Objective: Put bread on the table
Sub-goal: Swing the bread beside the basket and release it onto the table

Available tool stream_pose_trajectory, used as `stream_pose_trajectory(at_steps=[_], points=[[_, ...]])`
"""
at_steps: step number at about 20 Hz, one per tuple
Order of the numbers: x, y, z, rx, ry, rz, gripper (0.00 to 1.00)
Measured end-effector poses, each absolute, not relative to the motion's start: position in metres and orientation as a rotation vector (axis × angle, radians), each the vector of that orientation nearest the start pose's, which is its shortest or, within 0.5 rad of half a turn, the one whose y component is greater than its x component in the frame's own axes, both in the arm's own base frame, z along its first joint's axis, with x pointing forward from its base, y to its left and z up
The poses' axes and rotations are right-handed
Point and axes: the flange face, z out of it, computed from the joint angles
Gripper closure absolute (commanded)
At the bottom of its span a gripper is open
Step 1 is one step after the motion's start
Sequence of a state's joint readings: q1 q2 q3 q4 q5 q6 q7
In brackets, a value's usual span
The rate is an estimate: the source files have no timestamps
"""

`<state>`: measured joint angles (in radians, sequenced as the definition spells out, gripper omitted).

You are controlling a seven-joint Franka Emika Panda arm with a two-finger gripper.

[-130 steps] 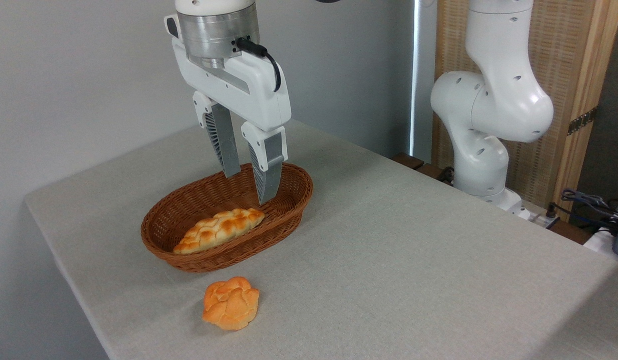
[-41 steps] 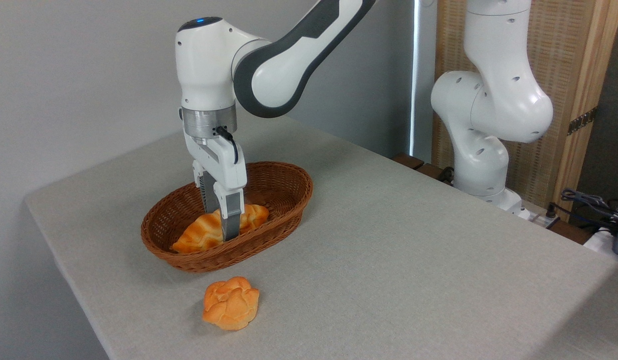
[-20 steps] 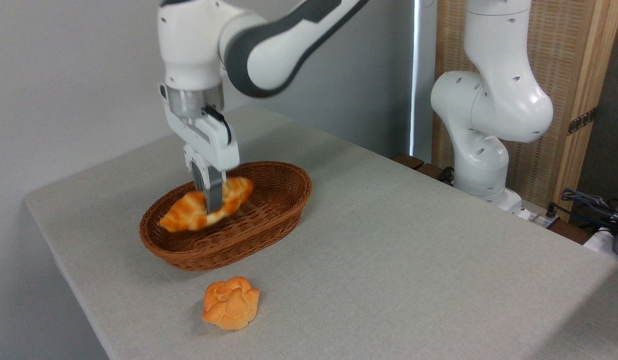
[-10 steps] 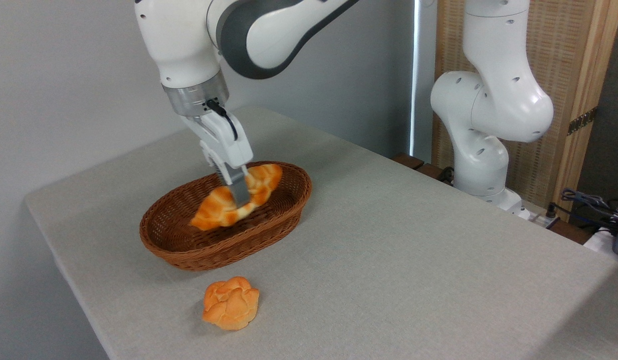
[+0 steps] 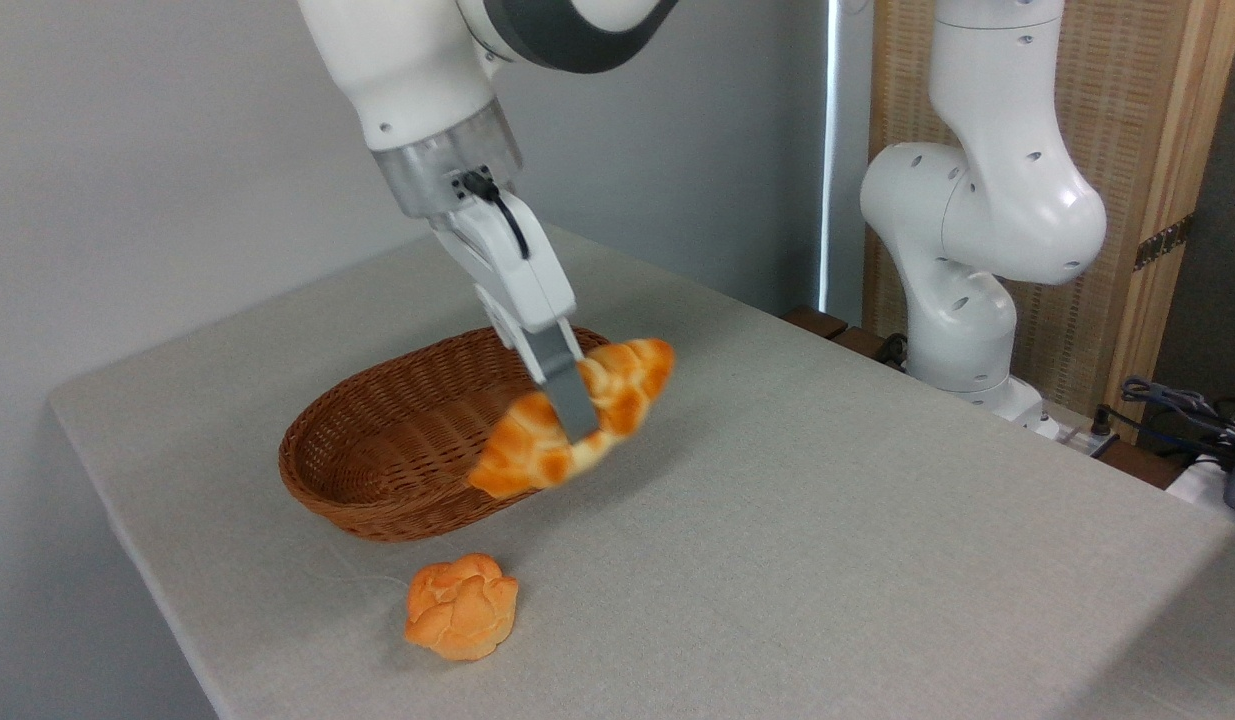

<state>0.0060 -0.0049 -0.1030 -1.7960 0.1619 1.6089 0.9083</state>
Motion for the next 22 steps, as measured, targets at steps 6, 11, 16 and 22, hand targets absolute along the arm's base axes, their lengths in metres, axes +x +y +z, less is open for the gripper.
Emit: stream_pose_trajectory(at_steps=[6, 11, 16, 22], points=[[0.531, -0.027, 0.495, -2.575, 1.505, 0.500, 0.40], [0.529, -0.023, 0.494, -2.550, 1.495, 0.541, 0.00], [0.528, -0.017, 0.494, -2.502, 1.476, 0.583, 0.00], [0.528, -0.016, 0.495, -2.490, 1.469, 0.590, 0.00]])
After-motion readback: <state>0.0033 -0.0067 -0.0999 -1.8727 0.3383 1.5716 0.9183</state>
